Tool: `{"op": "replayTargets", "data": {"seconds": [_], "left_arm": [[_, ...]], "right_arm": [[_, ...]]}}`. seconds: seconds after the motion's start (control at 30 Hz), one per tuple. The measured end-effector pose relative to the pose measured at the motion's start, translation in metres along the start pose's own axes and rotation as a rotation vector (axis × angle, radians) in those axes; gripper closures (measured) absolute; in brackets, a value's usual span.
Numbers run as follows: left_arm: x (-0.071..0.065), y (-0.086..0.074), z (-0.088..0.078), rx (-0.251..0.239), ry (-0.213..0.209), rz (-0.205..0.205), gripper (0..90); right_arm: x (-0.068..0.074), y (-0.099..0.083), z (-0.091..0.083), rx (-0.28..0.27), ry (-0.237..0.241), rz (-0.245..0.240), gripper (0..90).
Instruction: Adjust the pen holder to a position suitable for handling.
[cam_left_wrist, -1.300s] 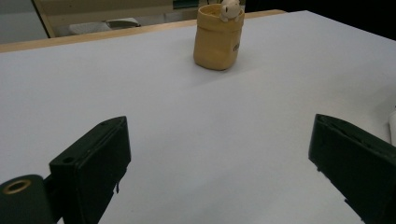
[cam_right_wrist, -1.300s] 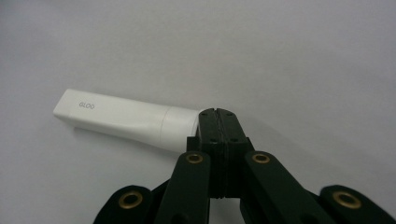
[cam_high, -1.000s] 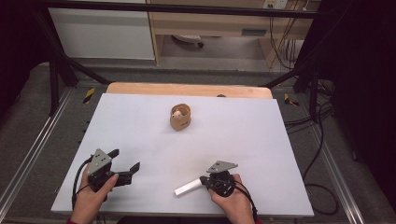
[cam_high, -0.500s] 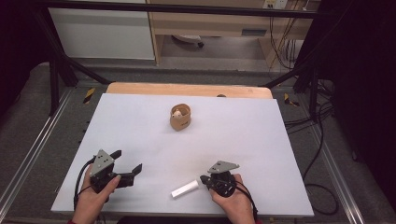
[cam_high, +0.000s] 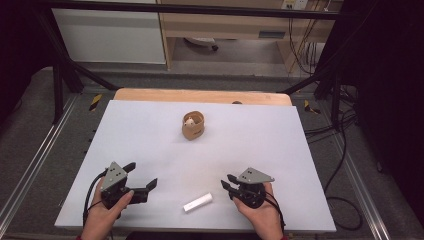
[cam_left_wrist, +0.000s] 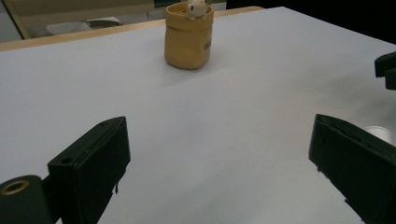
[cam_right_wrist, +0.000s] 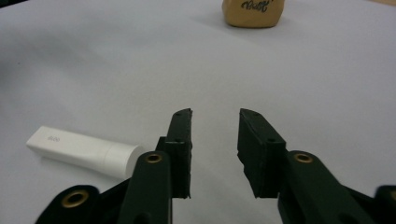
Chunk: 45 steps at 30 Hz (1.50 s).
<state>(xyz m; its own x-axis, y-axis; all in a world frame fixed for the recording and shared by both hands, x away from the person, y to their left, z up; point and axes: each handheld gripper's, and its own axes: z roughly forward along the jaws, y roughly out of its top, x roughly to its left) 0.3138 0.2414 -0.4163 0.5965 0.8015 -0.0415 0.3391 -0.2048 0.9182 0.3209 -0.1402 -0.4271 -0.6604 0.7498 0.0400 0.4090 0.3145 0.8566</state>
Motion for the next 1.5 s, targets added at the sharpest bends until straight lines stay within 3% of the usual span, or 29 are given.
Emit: {"op": "replayTargets", "data": {"seconds": [0.07,0.2,0.3,0.43,0.57,0.77,0.87,0.97,1.27,1.5], "left_arm": [[-0.003,0.0,0.0,0.004,-0.007,0.01,5.3],[-0.009,0.001,0.003,0.008,-0.027,0.015,5.3],[-0.012,0.001,0.004,0.01,-0.033,0.02,5.3],[-0.016,0.001,0.006,0.013,-0.046,0.028,5.3],[-0.02,0.001,0.008,0.013,-0.058,0.031,5.3],[-0.023,0.002,0.009,0.01,-0.067,0.03,5.3],[-0.025,0.002,0.009,0.008,-0.075,0.033,5.3],[-0.03,0.002,0.012,0.015,-0.09,0.04,5.3],[-0.044,0.003,0.016,0.02,-0.134,0.057,5.5],[-0.06,0.001,0.025,0.075,-0.185,0.091,6.4]], "right_arm": [[-0.002,0.001,-0.002,-0.015,-0.012,0.003,59.6],[-0.006,0.003,-0.005,-0.03,-0.035,0.014,44.4],[-0.008,0.003,-0.007,-0.038,-0.047,0.017,39.5],[-0.014,0.005,-0.013,-0.066,-0.085,0.016,20.9],[-0.02,0.004,-0.016,-0.078,-0.116,0.026,10.8],[-0.033,0.002,-0.027,-0.105,-0.148,0.052,4.9],[-0.039,0.001,-0.032,-0.11,-0.158,0.035,3.8],[-0.052,-0.003,-0.043,-0.123,-0.176,0.058,3.3],[-0.066,-0.021,-0.06,-0.092,-0.22,0.071,2.7],[-0.07,-0.029,-0.059,-0.059,-0.229,0.09,2.6]]}}
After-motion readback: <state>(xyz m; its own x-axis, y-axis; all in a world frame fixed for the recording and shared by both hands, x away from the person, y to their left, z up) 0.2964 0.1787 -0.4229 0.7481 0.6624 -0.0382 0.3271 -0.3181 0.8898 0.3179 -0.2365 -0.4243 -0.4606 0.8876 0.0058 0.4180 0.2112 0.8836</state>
